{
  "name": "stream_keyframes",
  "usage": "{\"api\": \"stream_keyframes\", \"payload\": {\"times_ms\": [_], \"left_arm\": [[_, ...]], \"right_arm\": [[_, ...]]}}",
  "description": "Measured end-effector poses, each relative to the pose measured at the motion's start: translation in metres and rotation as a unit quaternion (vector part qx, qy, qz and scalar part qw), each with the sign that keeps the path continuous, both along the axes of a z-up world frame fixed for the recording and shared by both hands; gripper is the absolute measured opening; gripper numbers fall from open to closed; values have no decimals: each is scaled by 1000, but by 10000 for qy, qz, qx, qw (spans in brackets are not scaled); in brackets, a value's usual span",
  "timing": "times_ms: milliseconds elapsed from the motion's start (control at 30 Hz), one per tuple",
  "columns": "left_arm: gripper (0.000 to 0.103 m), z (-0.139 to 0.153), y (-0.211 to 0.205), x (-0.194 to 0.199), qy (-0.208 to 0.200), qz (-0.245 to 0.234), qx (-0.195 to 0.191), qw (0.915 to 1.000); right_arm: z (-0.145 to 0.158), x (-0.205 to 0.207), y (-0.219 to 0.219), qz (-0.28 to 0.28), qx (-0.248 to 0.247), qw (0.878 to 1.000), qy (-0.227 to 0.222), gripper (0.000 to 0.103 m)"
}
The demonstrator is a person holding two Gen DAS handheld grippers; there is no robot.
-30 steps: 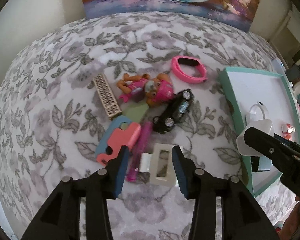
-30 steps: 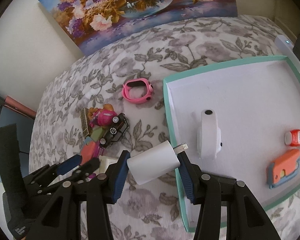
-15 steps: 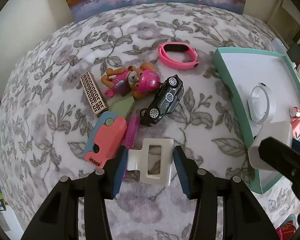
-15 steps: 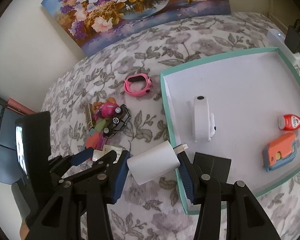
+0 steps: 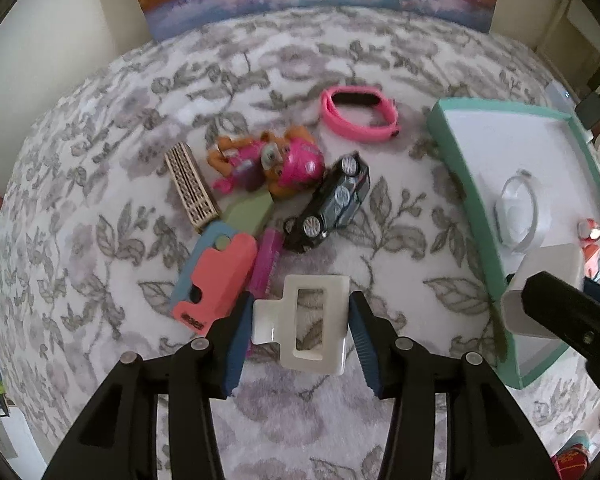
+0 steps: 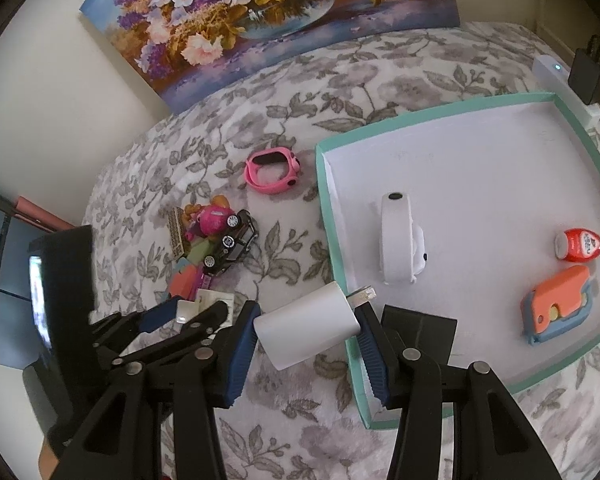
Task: Organize rigid objects
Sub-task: 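Carry the white frame holder and white cube charger into the tray and release both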
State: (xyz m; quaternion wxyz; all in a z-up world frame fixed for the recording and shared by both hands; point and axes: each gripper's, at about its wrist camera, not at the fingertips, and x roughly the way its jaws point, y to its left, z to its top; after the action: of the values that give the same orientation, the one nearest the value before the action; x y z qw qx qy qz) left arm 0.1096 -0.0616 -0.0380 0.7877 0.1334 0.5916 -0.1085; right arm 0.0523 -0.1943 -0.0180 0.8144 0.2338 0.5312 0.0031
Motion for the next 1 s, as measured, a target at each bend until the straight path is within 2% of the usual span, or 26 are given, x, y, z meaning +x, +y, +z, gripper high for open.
{"api": "stream_keyframes", "payload": {"times_ms": [233,300,633,867,1000], "left_arm": [[49,43,5,-4,-545,141,-303,9980],[49,50,-4,-8,-657,102,-269,9974],[49,49,-72,-22,-685,-364,-439,9960],[49,50,-107,-29,-685,-556,-635,9941],[49,50,-133,-39,-752,-872,-691,9909]], "right_arm": [[10,0,-13,-131,-65,9998,-159,52],[6,0,-23,-268,-106,9995,-104,52],[-3,-17,-101,-1311,-449,9903,57,52],[-10,-30,-142,-1776,-406,9832,113,52],[-11,-35,-155,-1928,-435,9802,119,52]]}}
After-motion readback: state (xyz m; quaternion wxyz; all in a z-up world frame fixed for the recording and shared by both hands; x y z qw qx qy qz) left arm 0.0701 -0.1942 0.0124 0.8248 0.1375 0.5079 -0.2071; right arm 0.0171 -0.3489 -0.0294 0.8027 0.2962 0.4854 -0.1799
